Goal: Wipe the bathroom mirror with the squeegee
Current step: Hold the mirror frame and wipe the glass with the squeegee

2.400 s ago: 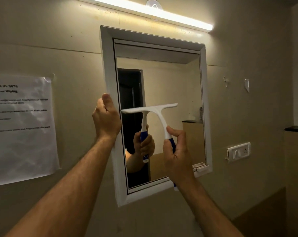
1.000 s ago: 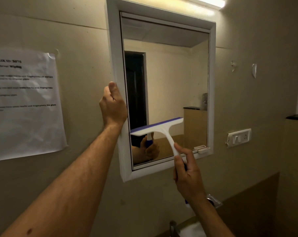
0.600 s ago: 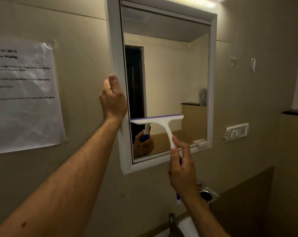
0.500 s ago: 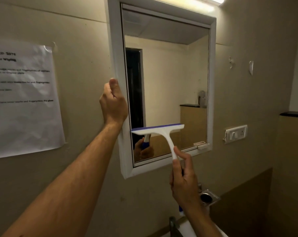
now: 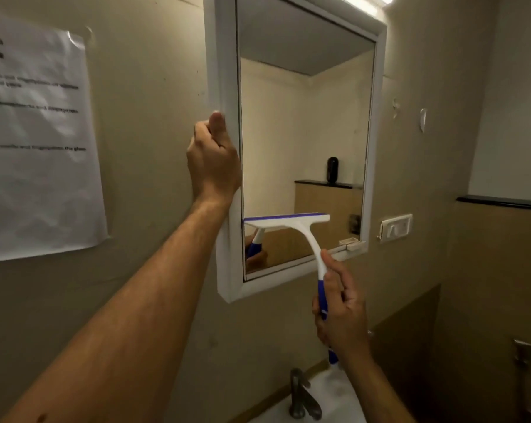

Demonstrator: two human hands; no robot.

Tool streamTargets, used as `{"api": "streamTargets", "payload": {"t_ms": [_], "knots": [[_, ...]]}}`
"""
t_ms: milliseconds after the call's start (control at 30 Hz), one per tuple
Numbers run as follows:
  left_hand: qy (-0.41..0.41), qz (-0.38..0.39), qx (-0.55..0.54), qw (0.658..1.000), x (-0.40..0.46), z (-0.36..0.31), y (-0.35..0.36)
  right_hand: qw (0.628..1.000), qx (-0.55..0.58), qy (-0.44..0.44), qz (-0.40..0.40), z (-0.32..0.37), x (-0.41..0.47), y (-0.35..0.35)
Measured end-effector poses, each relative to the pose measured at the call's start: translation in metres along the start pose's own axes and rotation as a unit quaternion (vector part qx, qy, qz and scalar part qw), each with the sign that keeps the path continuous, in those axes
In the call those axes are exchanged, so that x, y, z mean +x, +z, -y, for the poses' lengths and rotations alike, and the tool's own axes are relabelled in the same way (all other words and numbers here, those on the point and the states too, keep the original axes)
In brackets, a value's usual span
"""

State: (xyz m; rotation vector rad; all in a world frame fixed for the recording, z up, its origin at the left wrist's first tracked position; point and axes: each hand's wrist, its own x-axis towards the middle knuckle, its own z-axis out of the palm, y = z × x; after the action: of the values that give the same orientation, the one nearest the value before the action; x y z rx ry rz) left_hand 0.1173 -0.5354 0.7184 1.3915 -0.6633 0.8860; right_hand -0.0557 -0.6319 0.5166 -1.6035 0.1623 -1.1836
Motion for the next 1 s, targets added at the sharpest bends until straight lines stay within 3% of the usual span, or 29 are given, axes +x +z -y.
{"api": "streamTargets", "payload": {"t_ms": [133, 367, 600, 800, 1000], "knots": [[-0.013, 0.006, -0.007, 1.0, -0.001, -0.004, -0.001, 0.999, 0.006, 0.039, -0.001, 0.002, -0.017, -0.004], [-0.028, 0.02, -0.006, 0.999, -0.002, -0.005, -0.004, 0.999, 0.029, -0.005, 0.016, 0.024, 0.015, -0.002], [-0.027, 0.003, -0.029, 0.999, -0.03, 0.014, -0.002, 0.999, -0.003, 0.003, 0.032, -0.018, -0.012, -0.021], [-0.014, -0.032, -0.031, 0.999, -0.044, 0.023, -0.002, 0.996, 0.014, -0.084, 0.012, 0.012, 0.02, -0.014], [-0.014, -0.04, -0.027, 0.999, -0.045, 0.028, 0.0, 0.996, 0.042, -0.072, 0.038, 0.009, 0.038, -0.015]]}}
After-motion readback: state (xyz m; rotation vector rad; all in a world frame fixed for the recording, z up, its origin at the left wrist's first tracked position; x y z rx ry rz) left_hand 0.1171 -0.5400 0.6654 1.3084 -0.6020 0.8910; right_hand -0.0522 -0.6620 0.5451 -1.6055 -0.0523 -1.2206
